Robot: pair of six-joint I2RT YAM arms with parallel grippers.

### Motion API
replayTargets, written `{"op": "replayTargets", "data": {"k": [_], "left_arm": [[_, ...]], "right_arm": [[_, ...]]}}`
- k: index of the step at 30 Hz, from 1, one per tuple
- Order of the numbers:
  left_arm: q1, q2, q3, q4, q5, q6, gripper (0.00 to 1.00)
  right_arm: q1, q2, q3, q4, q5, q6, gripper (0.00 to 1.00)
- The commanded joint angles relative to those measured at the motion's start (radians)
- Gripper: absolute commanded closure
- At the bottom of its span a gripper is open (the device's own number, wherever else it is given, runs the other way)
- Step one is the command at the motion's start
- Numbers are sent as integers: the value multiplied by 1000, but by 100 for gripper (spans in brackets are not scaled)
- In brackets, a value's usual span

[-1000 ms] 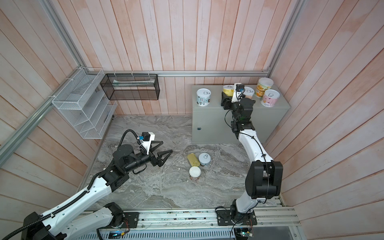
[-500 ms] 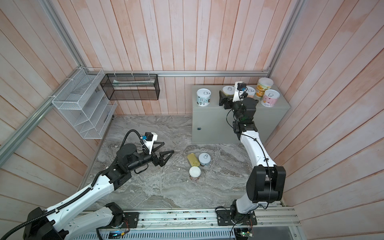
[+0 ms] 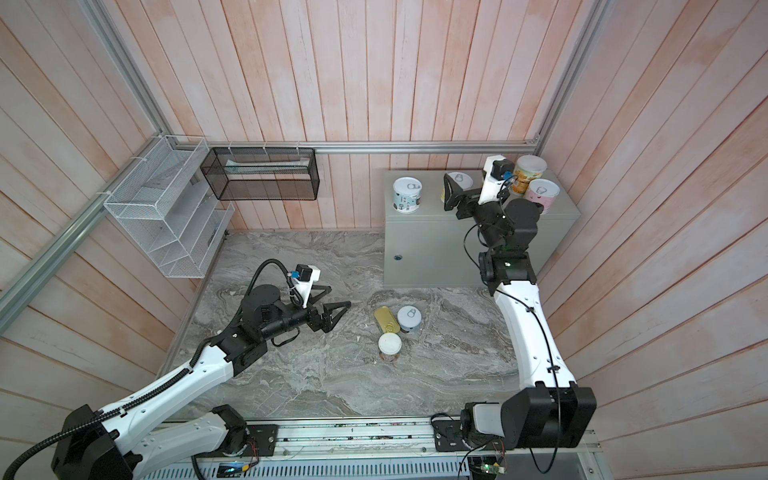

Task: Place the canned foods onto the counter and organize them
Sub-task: 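Lower the right gripper back to the floor tins while the left gripper approaches them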

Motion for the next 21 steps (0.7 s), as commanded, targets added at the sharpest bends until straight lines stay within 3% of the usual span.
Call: {"op": "replayTargets", "data": {"k": [1, 9, 21], "left_arm": [[-11, 13, 40, -35, -21, 30, 0], [-57, 34, 33, -92, -95, 74, 0], [-65, 50, -1, -58, -94, 48, 0]], "right_arm": [[-1, -76, -51, -94, -7, 29, 2], [0, -272, -208, -232, -35, 83, 2], [17, -442, -349, -445, -26, 112, 2]]}}
